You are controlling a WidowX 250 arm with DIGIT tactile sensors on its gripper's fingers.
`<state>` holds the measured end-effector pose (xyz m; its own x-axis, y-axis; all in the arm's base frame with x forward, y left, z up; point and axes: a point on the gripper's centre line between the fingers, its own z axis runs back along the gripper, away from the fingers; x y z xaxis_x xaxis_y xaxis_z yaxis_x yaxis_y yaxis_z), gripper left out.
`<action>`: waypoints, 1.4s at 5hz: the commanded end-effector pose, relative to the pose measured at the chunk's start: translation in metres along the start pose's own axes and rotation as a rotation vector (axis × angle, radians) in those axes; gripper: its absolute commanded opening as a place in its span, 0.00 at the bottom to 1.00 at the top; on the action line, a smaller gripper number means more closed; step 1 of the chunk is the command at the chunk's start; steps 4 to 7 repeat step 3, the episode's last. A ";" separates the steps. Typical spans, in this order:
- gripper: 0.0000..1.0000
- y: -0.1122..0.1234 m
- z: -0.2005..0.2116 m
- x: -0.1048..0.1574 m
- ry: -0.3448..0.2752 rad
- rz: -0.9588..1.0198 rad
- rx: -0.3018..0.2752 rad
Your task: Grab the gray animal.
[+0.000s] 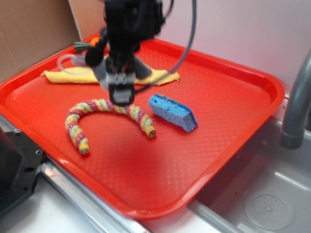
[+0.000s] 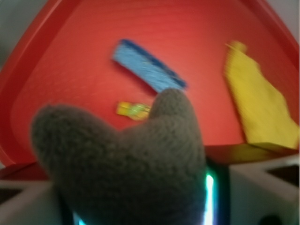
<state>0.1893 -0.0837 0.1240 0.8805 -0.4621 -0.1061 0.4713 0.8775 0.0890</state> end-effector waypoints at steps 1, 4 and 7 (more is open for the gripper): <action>0.00 0.041 0.054 -0.038 -0.071 0.504 -0.103; 0.00 0.044 0.057 -0.051 -0.034 0.901 -0.040; 0.00 0.044 0.057 -0.051 -0.034 0.901 -0.040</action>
